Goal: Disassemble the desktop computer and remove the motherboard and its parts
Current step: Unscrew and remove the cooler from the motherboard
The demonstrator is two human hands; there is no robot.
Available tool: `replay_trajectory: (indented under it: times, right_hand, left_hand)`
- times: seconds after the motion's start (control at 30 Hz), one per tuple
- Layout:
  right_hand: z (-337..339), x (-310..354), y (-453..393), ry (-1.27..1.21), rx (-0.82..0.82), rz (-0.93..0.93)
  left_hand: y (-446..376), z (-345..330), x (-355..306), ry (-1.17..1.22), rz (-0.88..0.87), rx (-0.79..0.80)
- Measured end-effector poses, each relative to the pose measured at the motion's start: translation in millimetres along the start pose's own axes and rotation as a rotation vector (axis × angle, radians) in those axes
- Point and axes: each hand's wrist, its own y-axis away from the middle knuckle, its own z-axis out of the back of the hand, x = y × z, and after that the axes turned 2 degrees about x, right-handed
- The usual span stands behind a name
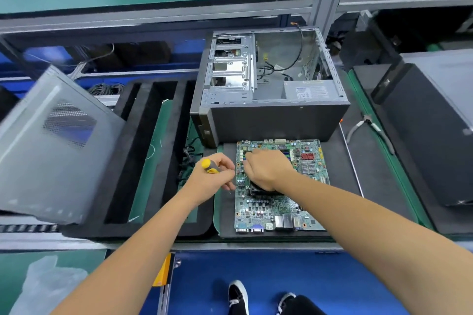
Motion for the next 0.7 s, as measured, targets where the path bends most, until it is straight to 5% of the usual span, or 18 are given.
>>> replay_trajectory:
  times: [0.17,0.37,0.57,0.7]
  right_hand:
    - [-4.2,-2.3,-2.6,0.001,-0.014,0.002]
    - [-11.8,-5.0,-4.8,-0.021,-0.049,0.011]
    - [-11.3,-3.8,-6.1,0.000,-0.045,-0.002]
    - [-10.1,-2.9,-4.4,-0.002,-0.057,0.002]
  left_hand:
    - [-6.6,9.7,-17.7,-0.047,-0.068,0.076]
    - [-6.6,54.1,-59.5,-0.100,-0.186,-0.066]
    - [-2.7,32.1,-67.6,-0.128,-0.187,0.155]
    - [-5.0,18.3,-61.0,-0.141,-0.136,0.150]
